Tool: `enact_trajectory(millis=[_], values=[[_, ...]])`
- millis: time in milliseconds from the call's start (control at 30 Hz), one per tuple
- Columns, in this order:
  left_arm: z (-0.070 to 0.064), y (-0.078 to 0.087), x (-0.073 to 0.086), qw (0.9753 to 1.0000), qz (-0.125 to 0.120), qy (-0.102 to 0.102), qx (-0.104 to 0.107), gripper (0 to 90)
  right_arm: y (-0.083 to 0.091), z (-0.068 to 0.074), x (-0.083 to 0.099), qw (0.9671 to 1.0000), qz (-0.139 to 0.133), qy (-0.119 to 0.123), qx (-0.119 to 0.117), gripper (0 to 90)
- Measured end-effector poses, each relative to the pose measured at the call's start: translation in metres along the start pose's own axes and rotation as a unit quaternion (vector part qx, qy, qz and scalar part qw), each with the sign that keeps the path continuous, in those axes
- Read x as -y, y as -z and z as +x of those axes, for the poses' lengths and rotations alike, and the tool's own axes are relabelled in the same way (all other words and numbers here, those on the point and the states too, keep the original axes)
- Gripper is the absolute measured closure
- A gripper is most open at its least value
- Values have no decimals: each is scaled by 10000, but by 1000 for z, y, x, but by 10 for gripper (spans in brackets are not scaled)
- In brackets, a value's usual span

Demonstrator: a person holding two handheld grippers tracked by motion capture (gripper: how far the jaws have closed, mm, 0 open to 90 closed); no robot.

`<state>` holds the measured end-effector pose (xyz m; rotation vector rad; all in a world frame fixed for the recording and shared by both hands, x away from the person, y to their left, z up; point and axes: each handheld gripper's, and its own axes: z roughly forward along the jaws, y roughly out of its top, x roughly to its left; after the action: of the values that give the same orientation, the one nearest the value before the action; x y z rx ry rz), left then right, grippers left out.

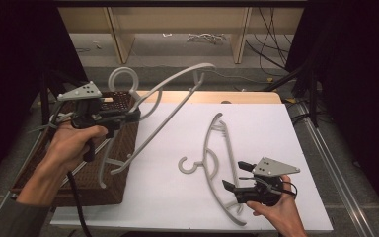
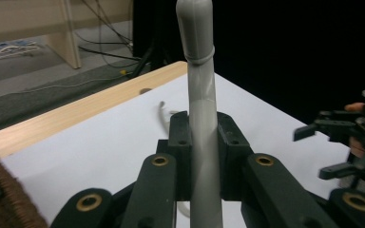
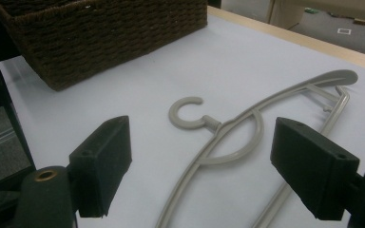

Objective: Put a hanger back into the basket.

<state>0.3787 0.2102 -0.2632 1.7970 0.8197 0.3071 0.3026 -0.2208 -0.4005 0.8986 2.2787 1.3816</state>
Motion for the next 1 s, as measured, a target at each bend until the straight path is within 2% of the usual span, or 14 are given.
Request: enact_trajectory(millis=[167,233,367,633,700,733,967,1000], values=[[32,11,7,9990,6,-3,-457,791,-3,0,3,10000,51,2,1,222],[43,15,11,9979,31,-69,-643,791,-3,1,3,10000,41,9,-3,222],[65,22,22,9956,113,-27,-931,791,-4,0,4,9999,98,-8,-17,221],[94,36,47,9919,170,-10,-1256,791,-6,1,6,9999,126,-30,-14,221],[101,39,53,9913,226,-37,-1298,791,-7,1,6,9999,158,-13,-36,220],[105,41,58,9901,286,-71,-1370,790,-7,0,7,9998,174,2,-46,220],[122,55,74,9872,344,-78,-1556,790,-8,0,8,9998,216,-29,-12,218],[124,57,77,9868,366,-101,-1574,790,-10,-1,9,9999,100,-25,-68,217]])
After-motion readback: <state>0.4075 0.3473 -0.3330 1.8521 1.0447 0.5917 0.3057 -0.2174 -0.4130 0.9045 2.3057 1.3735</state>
